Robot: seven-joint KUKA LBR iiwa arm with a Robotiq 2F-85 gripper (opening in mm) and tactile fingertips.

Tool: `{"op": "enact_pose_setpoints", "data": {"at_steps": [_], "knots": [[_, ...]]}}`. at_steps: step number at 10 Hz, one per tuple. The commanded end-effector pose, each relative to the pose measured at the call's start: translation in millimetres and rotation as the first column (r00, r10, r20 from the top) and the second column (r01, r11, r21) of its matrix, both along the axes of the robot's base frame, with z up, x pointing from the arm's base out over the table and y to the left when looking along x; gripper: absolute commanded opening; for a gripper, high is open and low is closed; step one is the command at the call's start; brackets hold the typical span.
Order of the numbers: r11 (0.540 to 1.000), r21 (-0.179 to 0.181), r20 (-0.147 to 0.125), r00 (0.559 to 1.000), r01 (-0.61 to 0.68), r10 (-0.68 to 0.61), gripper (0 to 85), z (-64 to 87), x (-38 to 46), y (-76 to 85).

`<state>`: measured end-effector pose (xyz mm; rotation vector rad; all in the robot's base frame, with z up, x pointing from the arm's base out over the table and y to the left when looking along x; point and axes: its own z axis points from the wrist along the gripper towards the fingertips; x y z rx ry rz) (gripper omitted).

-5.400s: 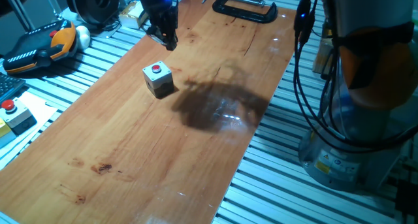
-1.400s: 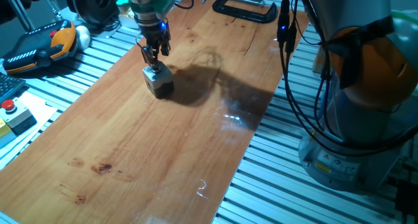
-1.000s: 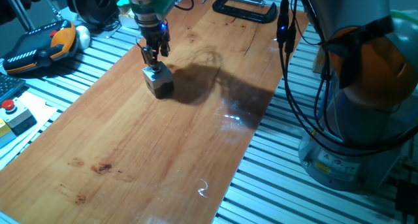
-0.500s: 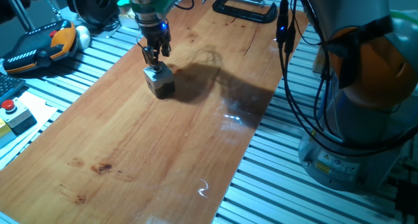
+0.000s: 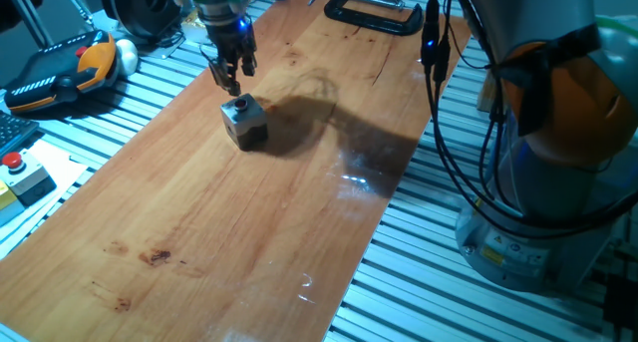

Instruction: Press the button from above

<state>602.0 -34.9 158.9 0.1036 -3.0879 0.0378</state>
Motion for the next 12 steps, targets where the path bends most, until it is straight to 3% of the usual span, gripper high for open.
{"op": "enact_pose_setpoints", "data": {"at_steps": [1,4,6,7,8,11,12], "knots": [[1.000,-0.005,0.001,1.000,0.004,-0.004,57.7,16.9,-4.3,4.8],[1.000,-0.013,-0.002,1.000,0.021,-0.021,41.0,43.3,-21.0,17.5],[1.000,-0.012,-0.009,1.000,-0.002,0.001,20.3,47.6,-29.1,28.6],[1.000,0.014,-0.027,0.999,-0.016,0.017,5.3,49.7,-33.1,31.6],[1.000,0.020,-0.033,0.999,-0.018,0.018,0.7,53.7,-39.1,34.4],[0.999,-0.032,-0.015,0.999,-0.029,0.028,0.7,61.7,-57.9,42.6],[0.999,-0.033,-0.016,0.999,-0.030,0.030,0.7,63.2,-61.9,42.9]]}}
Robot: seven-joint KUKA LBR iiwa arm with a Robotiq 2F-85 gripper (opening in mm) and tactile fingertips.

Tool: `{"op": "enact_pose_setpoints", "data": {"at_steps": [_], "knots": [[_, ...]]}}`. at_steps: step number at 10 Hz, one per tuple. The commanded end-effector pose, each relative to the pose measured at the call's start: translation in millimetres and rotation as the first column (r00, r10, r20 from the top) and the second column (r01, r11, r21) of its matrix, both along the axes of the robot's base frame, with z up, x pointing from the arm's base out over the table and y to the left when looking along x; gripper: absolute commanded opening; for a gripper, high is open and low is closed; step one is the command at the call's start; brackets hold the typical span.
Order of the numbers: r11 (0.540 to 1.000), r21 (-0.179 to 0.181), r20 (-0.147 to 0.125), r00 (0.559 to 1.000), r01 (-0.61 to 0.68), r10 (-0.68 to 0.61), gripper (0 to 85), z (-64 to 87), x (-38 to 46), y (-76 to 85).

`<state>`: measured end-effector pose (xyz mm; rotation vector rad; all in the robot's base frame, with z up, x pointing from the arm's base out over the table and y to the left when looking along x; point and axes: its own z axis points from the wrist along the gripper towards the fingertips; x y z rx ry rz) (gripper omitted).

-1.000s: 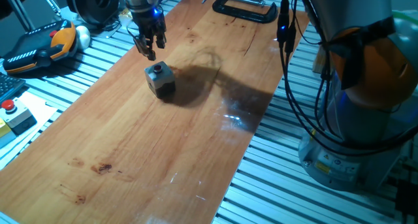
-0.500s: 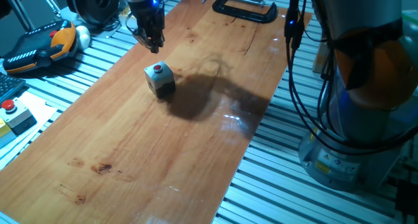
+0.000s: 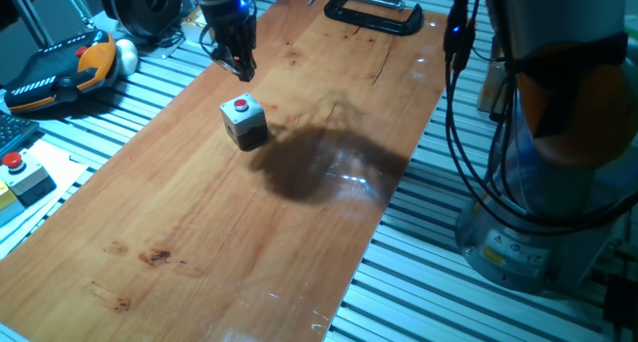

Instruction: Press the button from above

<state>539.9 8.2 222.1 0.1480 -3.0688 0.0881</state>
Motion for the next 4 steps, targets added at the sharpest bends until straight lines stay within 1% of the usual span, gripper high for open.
{"op": "enact_pose_setpoints", "data": {"at_steps": [1,3,4], "knots": [[1.000,0.001,0.001,1.000,-0.003,0.003,0.7,-0.5,-1.1,1.5],[1.000,0.010,0.012,1.000,-0.006,0.006,0.7,-2.5,0.3,3.4],[1.000,0.009,0.018,1.000,-0.008,0.007,0.7,-3.1,1.7,2.9]]}}
